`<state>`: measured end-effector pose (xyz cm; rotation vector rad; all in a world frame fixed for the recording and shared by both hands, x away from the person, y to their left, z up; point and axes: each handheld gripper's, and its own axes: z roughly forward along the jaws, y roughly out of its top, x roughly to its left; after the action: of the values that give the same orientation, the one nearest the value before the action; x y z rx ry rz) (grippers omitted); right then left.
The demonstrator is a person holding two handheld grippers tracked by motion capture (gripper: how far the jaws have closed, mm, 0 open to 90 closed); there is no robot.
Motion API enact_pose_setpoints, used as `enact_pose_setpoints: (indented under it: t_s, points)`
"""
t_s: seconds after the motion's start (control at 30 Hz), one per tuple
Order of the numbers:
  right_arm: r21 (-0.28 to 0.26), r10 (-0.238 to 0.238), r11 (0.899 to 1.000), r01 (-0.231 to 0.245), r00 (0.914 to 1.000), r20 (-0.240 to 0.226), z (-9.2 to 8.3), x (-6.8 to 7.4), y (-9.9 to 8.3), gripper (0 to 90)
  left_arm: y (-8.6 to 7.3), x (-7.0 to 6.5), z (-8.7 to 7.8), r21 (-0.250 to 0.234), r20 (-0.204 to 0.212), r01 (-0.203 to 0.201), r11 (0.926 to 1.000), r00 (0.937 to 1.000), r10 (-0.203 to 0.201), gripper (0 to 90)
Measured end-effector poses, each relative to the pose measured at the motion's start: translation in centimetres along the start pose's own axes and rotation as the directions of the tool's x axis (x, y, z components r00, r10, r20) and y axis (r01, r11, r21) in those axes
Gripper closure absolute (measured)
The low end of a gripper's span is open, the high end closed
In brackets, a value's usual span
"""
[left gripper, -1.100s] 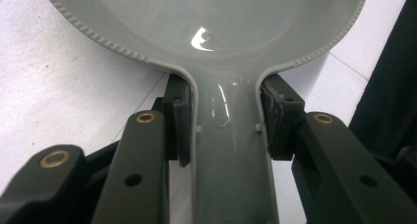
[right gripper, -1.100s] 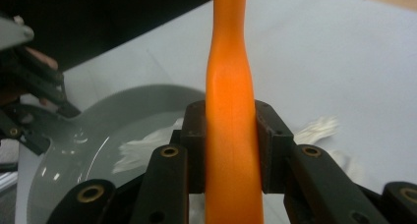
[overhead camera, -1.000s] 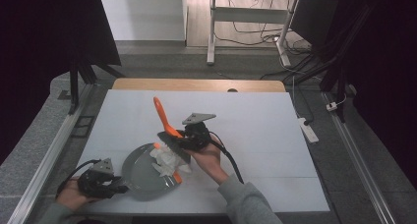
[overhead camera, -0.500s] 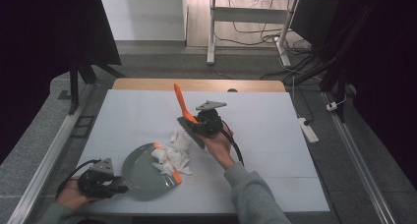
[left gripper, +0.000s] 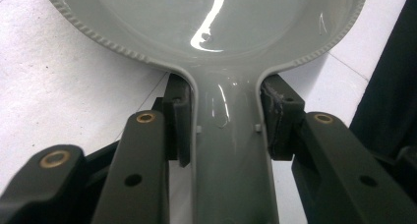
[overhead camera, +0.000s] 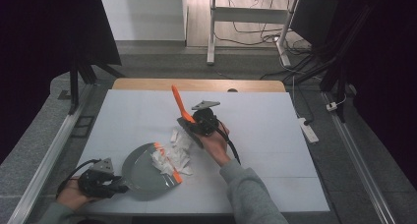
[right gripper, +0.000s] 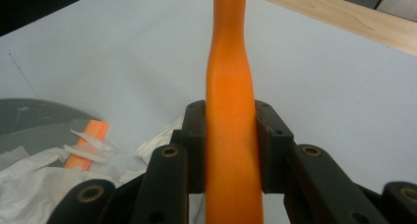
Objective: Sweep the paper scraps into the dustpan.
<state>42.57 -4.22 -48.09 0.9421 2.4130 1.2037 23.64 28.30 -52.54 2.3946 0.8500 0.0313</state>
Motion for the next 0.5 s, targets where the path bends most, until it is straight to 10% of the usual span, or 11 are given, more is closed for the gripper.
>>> enact_pose_setpoints:
  t_s: [0.5]
  points:
    - [0.033, -0.016, 0.999, 0.018, 0.9989, -0.043, 1.8, 1.1, 0.7, 70.8, 0.0, 0.1, -0.1, -0.004, -0.01, 0.004, 1.0, 0.9999, -0.004, 61.7]
